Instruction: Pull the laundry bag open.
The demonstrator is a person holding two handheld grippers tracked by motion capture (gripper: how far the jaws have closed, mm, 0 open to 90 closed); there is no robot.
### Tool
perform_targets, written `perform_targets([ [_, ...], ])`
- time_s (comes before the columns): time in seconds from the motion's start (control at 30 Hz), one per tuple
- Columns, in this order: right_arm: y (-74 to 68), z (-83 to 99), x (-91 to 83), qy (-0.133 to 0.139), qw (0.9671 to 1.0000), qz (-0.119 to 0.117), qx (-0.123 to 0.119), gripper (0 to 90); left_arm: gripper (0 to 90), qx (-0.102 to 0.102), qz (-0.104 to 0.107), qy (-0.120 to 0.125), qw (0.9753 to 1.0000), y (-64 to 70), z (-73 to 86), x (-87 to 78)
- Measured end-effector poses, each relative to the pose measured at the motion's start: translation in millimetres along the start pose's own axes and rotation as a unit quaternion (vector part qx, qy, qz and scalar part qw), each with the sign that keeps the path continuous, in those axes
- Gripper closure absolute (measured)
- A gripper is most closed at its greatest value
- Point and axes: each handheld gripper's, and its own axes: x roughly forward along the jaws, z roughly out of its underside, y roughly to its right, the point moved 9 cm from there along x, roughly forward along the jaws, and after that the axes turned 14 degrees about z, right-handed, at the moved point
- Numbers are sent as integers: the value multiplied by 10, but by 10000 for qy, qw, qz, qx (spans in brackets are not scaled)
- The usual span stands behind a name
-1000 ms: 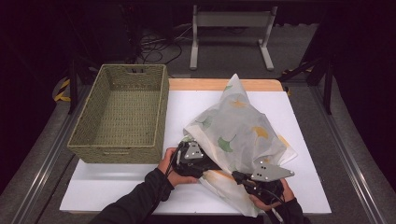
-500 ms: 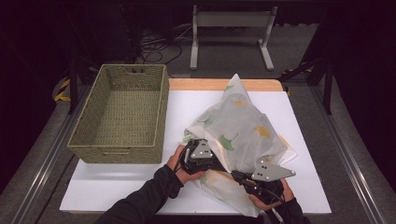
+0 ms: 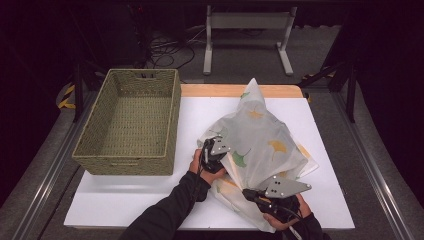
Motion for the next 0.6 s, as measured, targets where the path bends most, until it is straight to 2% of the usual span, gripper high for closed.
perform_targets([
  [0.03,8,20,14,-52,10000,29,-24,884,850,-46,-71,33,10000,-27,1,-12],
  [0.07,23,49,36,-114,9999,81,-48,883,845,-68,-55,31,10000,-32,5,-20],
  [0.13,64,86,57,-181,9997,163,-52,883,799,-32,-95,43,9999,-33,1,-45],
  [0.23,119,108,59,-200,9995,262,0,881,647,6,-38,64,10000,-12,-9,-95],
  [0.27,119,108,59,-200,9995,262,0,881,647,33,6,50,10000,2,-10,-123],
  [0.3,133,108,54,-181,9994,292,15,881,572,84,133,-16,9999,27,-4,-163],
  [0.33,145,107,47,-163,9994,313,37,881,496,124,135,-43,9998,41,2,-206],
  [0.37,155,106,43,-151,9993,329,53,880,431,208,53,-107,9997,47,14,-271],
  [0.4,161,101,38,-130,9993,341,73,879,360,233,108,-131,9996,67,21,-305],
  [0.43,163,98,36,-120,9993,351,75,879,315,242,276,-171,9992,108,34,-365],
  [0.47,164,92,31,-109,9993,362,72,879,262,261,321,-218,9989,134,48,-411],
  [0.5,166,85,28,-95,9992,368,75,878,236,353,316,-292,9985,164,67,-479],
  [0.53,169,76,25,-82,9992,388,82,878,200,353,316,-292,9985,164,67,-479],
  [0.57,172,71,24,-73,9991,400,82,877,192,409,403,-392,9976,215,106,-562],
  [0.6,173,68,20,-68,9991,404,87,877,196,409,403,-392,9976,215,106,-562],
])
